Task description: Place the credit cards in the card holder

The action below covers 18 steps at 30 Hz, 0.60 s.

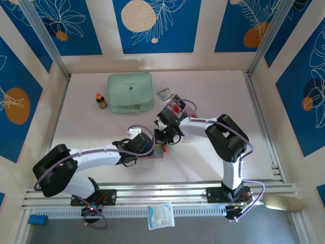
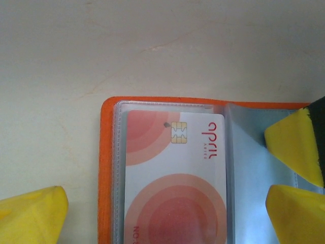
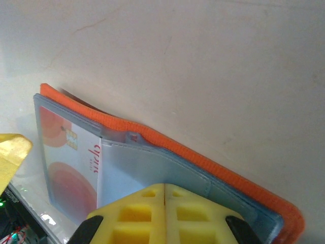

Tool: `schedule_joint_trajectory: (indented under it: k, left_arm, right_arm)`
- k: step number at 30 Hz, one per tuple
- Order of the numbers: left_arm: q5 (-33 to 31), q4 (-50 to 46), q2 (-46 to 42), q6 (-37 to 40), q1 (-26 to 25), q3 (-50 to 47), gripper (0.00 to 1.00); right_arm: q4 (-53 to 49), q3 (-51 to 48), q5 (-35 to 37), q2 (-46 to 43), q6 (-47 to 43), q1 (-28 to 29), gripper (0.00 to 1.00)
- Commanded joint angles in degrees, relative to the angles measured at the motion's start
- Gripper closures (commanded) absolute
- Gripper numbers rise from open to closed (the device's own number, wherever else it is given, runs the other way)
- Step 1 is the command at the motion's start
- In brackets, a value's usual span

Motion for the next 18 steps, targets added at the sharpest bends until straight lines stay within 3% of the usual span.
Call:
schedule_joint_trajectory:
  k: [1, 9, 14, 18]
  left_arm:
    - [-0.89, 0.80, 1.38, 0.78, -0.56, 0.71, 0.00]
    - [-2.16, 0.78, 2.32, -0.35, -0.52, -1.05, 0.00]
    - [-2.20, 1.40, 1.88, -1.24, -0.52, -2.45, 0.06]
    - [-2.14, 2.12, 1.43, -1.50, -0.53, -3.26, 0.08]
  right_arm:
    - [-0.13, 0.45, -2.22, 1.33, 1.27, 0.06, 0.94]
    - [-0.37, 0.48, -2.23, 0.47, 1.30, -0.03, 0.94]
    - [-1.09, -0.11, -0.92, -3.43, 1.32, -0.56, 0.94]
    - [-1.28, -1.64, 1.40, -7.13, 2.44, -0.47, 0.87]
